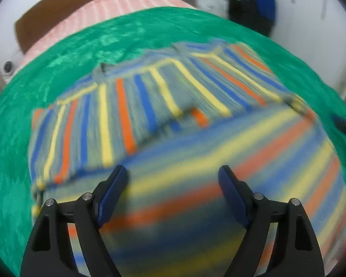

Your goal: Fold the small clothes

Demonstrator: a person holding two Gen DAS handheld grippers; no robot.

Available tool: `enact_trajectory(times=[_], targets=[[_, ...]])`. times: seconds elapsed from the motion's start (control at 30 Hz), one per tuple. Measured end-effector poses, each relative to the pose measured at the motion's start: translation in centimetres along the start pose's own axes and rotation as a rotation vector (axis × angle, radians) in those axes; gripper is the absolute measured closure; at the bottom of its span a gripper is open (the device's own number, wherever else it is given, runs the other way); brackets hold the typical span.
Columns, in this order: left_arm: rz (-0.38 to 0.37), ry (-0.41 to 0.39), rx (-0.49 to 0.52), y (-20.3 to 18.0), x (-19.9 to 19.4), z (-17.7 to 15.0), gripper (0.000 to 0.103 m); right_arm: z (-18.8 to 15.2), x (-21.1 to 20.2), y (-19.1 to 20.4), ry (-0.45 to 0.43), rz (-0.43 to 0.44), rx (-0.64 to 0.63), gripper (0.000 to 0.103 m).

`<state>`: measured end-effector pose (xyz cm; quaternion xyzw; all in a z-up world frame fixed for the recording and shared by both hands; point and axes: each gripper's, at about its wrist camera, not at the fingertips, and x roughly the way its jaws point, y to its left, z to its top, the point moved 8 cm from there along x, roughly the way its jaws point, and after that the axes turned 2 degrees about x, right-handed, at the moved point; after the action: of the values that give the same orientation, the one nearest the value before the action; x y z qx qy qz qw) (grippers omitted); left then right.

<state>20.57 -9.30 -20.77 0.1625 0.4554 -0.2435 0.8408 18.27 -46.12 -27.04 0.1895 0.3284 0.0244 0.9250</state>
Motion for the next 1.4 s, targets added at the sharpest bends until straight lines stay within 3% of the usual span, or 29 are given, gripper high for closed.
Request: enact_trajectory(times=[0.1, 0.2, 0.33, 0.53, 0.7, 0.8, 0.93, 1.4], targets=[[-0.04, -0.001, -0.012, -0.3, -3.6, -2.9, 0.019, 0.0, 0.0, 0.0, 0.0, 0.0, 0.0, 0.017], [-0.061, -0.029, -0.088, 0.8, -7.4, -6.1, 0.014, 0.0, 0.0, 0.0, 0.001, -0.001, -0.001, 0.017], [-0.017, -0.073, -0.233, 4.4, -11.4, -11.4, 0.007, 0.0, 0.0, 0.0, 0.003, -0.011, -0.006, 0.017], [0.064, -0.07, -0.467, 11.3, -12.5, -17.3, 0.007, -0.2, 0.3, 0.3, 0.024, -0.048, -0.023, 0.017], [0.132, -0.134, -0.589, 14.9, -11.5, -18.2, 0.005, -0.4, 0.5, 0.7, 0.044, -0.098, -0.053, 0.016], [0.191, -0.116, -0.603, 16.1, -9.3, -19.4, 0.005, -0.6, 0.7, 0.9, 0.049, -0.119, -0.073, 0.015], [0.243, -0.11, -0.539, 15.6, -8.3, -19.3, 0.0, -0.7, 0.6, 0.9, 0.041, -0.123, -0.081, 0.015], [0.253, -0.114, -0.539, 16.0, -8.6, -19.9, 0.0, -0.9, 0.5, 1.1, 0.028, -0.134, -0.089, 0.015]])
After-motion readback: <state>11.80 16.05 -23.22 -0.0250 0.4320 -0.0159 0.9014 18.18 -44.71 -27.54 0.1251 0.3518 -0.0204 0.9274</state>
